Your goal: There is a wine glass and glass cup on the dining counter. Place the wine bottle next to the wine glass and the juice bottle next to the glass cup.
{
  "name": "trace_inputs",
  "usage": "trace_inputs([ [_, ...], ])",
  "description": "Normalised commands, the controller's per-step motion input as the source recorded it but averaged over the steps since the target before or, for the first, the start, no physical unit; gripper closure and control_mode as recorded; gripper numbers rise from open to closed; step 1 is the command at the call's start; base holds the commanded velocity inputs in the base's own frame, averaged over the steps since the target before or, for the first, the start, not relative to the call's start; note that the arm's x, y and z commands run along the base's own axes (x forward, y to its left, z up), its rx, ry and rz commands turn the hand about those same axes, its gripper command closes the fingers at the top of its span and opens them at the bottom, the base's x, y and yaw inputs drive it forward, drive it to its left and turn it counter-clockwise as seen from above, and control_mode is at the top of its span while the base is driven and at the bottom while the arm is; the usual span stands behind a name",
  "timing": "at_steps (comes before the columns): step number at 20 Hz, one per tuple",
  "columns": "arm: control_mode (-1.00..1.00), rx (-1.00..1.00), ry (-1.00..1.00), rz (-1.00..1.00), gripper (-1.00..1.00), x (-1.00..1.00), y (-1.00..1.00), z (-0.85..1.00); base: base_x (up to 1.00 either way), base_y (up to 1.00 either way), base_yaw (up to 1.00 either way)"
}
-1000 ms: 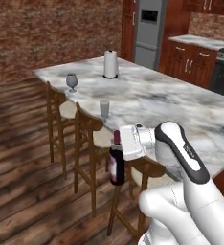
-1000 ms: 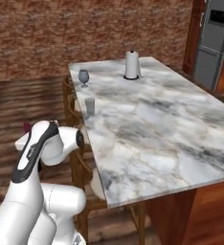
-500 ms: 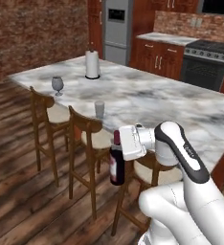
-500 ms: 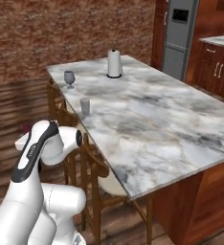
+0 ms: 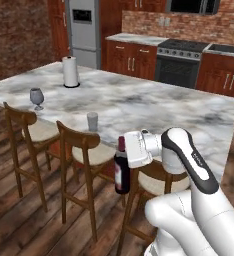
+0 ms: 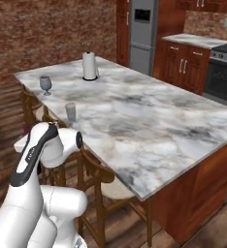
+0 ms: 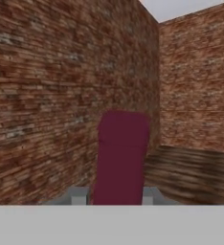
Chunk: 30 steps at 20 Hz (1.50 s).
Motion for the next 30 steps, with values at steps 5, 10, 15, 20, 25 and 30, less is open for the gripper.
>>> trace_inputs([
  [5,1.0,0.0,0.0,0.0,1.0,0.0,0.0,0.0,0.28,0.62,-0.34],
  [10,1.0,0.0,0.0,0.0,1.0,0.0,0.0,0.0,0.21,0.69,-0.3],
  [15,1.0,0.0,0.0,0.0,1.0,0.0,0.0,0.0,0.07,0.76,-0.24],
  [20,1.0,0.0,0.0,0.0,1.0,0.0,0.0,0.0,0.01,0.78,-0.22],
  [25,1.0,0.0,0.0,0.0,1.0,0.0,0.0,0.0,-0.1,0.75,-0.22],
  [30,1.0,0.0,0.0,0.0,1.0,0.0,0.0,0.0,-0.06,0.73,-0.24],
])
